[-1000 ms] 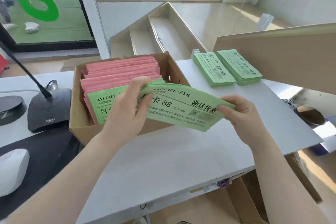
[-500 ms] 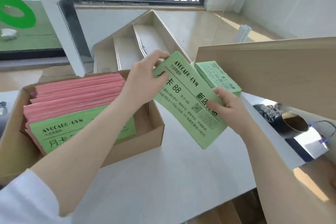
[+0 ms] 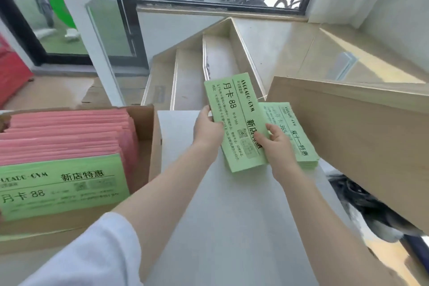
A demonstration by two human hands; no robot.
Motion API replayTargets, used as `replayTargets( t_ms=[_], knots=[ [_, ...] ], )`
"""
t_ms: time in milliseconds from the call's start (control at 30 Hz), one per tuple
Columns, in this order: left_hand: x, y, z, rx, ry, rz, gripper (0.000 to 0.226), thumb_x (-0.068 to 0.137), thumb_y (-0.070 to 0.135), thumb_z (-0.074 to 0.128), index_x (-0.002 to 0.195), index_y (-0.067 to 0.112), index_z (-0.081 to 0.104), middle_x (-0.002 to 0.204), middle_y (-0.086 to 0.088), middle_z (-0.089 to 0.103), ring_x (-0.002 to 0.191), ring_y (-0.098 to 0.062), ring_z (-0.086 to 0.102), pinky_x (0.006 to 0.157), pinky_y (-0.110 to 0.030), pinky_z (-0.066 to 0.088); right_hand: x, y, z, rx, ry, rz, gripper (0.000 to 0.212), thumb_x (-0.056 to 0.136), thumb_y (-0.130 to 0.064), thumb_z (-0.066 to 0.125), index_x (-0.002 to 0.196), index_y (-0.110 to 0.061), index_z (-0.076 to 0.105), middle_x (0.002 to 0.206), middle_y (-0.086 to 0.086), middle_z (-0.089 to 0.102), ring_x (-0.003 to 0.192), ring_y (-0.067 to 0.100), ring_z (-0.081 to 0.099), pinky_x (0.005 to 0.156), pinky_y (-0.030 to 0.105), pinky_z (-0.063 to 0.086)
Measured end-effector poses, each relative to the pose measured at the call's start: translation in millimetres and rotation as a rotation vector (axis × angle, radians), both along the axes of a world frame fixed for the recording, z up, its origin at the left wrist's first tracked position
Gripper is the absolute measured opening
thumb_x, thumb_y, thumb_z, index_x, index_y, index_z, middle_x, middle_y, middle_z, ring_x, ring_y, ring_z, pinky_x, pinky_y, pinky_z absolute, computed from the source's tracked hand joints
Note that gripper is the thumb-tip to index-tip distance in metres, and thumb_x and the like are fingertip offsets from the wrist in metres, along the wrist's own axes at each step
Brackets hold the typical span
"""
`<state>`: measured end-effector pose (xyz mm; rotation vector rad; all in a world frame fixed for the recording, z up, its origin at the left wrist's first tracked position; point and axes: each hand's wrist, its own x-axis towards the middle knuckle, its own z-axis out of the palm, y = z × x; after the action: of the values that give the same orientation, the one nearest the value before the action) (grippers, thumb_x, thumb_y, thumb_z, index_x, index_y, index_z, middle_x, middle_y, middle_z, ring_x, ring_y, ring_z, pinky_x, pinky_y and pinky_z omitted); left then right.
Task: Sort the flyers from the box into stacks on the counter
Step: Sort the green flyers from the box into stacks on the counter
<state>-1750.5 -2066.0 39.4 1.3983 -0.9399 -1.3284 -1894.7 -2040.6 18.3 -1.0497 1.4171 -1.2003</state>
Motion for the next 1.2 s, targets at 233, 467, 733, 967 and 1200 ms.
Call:
replayTargets(
  t_ms=[233, 467, 733, 967, 1200],
  knots=[
    [-32.1, -32.2, -24.8, 0.028, -0.249, 0.016, 0.055, 0.08, -0.005, 0.027, 0.113, 0.028, 0.056, 0.099, 0.002, 0.069, 0.087, -0.022, 0.068, 0.068, -0.035, 0.057, -5.8, -27.8, -24.7, 0.016, 0.612, -0.048, 0.016, 0.09, -0.016, 0.054, 0.106, -0.013, 0.055, 0.094, -0.004, 0.059, 0.086, 0.017, 0.055, 0.07, 0.027, 0.039],
    [-35.3, -45.1, -54.2, 0.066, -0.408, 0.039, 0.065, 0.068, 0.011, 0.022, 0.122, 0.032, 0.05, 0.107, 0.002, 0.065, 0.097, -0.025, 0.061, 0.07, -0.037, 0.055, -4.6, -39.2, -30.3, 0.047, 0.977, 0.046, 0.027, 0.093, -0.021, 0.052, 0.112, -0.002, 0.05, 0.109, 0.014, 0.056, 0.097, 0.028, 0.054, 0.07, 0.028, 0.034],
    [-38.0, -32.9, -58.6, 0.157, -0.13, -0.015, 0.043, 0.091, 0.013, 0.035, 0.134, 0.009, 0.032, 0.124, -0.006, 0.059, 0.095, -0.022, 0.062, 0.073, -0.03, 0.049, -13.4, -49.5, -26.3, 0.126, 0.741, 0.132, 0.023, 0.091, -0.02, 0.052, 0.11, -0.006, 0.052, 0.111, 0.007, 0.059, 0.097, 0.022, 0.054, 0.075, 0.028, 0.039],
    [-39.9, -19.0, -56.8, 0.211, -0.083, -0.158, 0.065, 0.097, 0.005, 0.033, 0.149, 0.029, 0.001, 0.138, 0.006, 0.045, 0.103, -0.014, 0.054, 0.062, -0.014, 0.045, -14.8, -51.9, -21.9, 0.305, 0.326, 0.169, 0.026, 0.088, 0.001, 0.047, 0.108, -0.016, 0.05, 0.093, -0.006, 0.061, 0.078, 0.007, 0.056, 0.056, 0.02, 0.042],
    [-26.5, 20.2, -18.3, 0.059, -0.515, -0.305, 0.068, 0.096, 0.018, 0.043, 0.149, 0.018, 0.001, 0.156, 0.005, 0.01, 0.142, -0.009, 0.014, 0.108, -0.02, 0.018, -6.9, -20.7, -15.2, -0.064, 0.658, 0.072, 0.057, 0.089, -0.006, 0.05, 0.141, -0.008, 0.027, 0.134, 0.007, 0.048, 0.122, 0.021, 0.045, 0.091, 0.02, 0.034]
  ],
)
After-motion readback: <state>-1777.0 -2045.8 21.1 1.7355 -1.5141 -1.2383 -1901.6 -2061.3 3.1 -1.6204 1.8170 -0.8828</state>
